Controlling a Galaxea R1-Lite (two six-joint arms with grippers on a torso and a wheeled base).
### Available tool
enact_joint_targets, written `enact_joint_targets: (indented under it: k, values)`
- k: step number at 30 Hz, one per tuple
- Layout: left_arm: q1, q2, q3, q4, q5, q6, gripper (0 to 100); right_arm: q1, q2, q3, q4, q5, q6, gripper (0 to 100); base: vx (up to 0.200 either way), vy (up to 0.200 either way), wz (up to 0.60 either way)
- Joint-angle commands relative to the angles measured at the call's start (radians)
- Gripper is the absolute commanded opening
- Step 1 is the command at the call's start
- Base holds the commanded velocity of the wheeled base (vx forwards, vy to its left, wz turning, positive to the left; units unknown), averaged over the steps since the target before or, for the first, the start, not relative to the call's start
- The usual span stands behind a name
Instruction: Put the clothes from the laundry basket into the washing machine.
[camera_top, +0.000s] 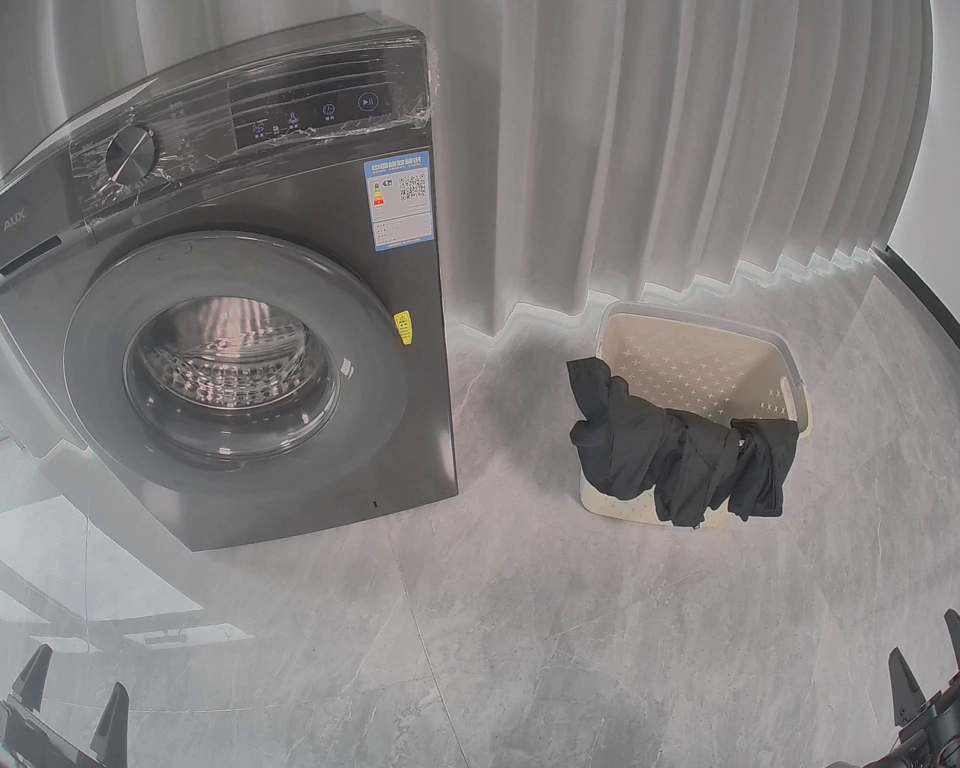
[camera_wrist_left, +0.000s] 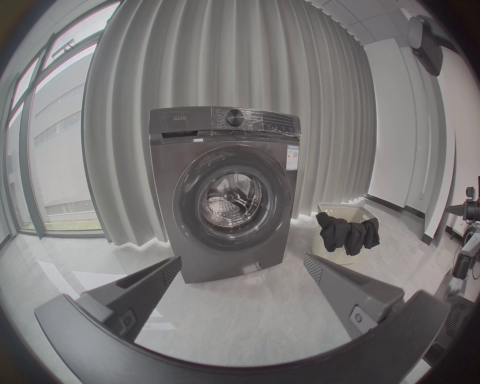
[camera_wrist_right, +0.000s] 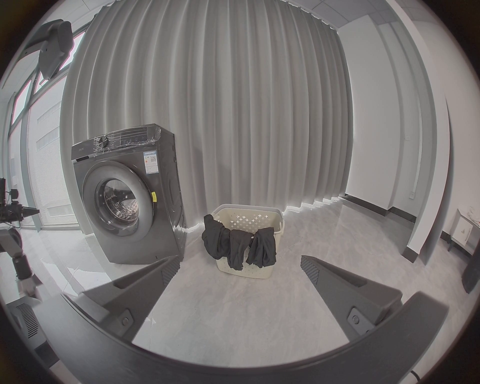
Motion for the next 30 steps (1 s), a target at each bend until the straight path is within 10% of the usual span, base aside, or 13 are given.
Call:
enact_joint_targets:
  k: [1,30]
  values:
    - [0.000,-0.015,0.018,0.000,0.000,0.000,100,0.000,-0.010,0.018,0.000,0.000,0.000,100,0.000,-0.200,0.00]
    - [-0.001,-0.015,0.018,0.000,0.000,-0.002,100,0.000,-0.010,0.018,0.000,0.000,0.001,100,0.041,-0.021,0.00]
